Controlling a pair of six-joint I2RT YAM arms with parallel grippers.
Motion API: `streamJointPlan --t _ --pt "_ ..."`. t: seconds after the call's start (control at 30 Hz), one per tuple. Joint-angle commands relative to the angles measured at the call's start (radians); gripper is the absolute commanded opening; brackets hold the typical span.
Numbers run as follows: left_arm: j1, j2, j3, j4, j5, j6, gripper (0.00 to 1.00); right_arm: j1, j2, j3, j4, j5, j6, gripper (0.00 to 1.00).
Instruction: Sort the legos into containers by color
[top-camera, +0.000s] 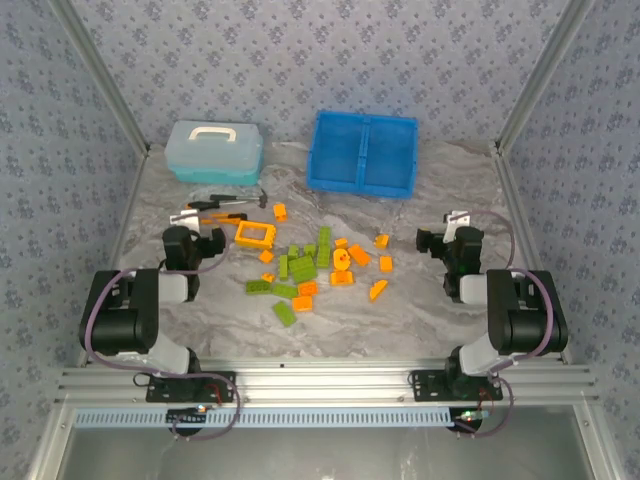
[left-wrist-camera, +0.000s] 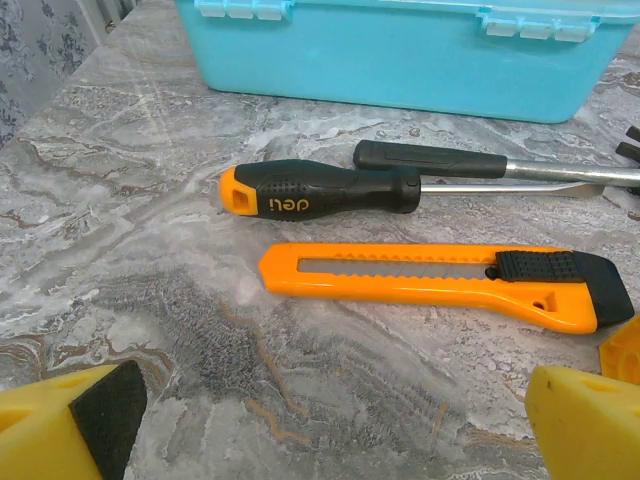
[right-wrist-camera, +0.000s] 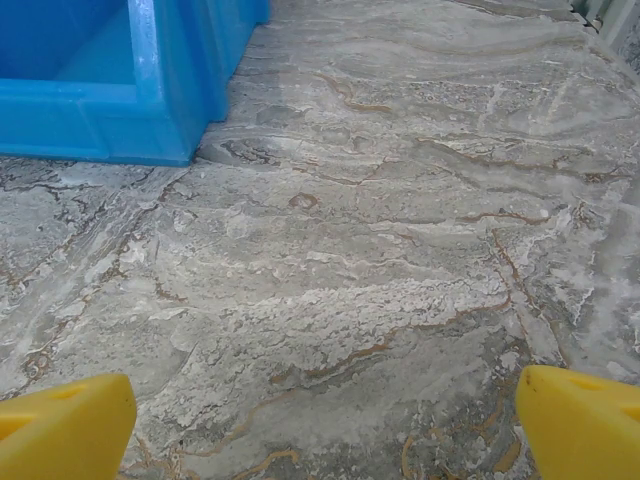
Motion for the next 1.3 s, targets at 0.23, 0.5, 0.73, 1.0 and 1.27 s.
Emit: streamJointPlan --t 0.23,0.5,0.73,1.0,1.27 --pt "-0.001 0.001 0.015 0.017 0.011 0.014 0.99 -0.008 0.002 0.016 0.004 -0.011 -0.014 1.0" --pt "-0.002 0.001 0.015 0.017 0.012 0.013 0.99 -0.015 0.002 0.016 0.004 -0.024 -0.009 1.0" --pt "0.0 0.0 0.015 0.017 0.014 0.012 0.99 0.021 -0.191 0.123 -0.331 0.146 0.038 1.0" --pt "-0.006 -0.014 0.004 0.027 -0.013 0.011 0.99 0.028 -0.564 0.347 -1.098 0.193 0.536 1.0" --pt "-0.05 -0.468 0.158 -0.536 -0.103 -0.048 0.99 0.206 -0.427 0.61 -1.607 -0.044 0.491 1.0"
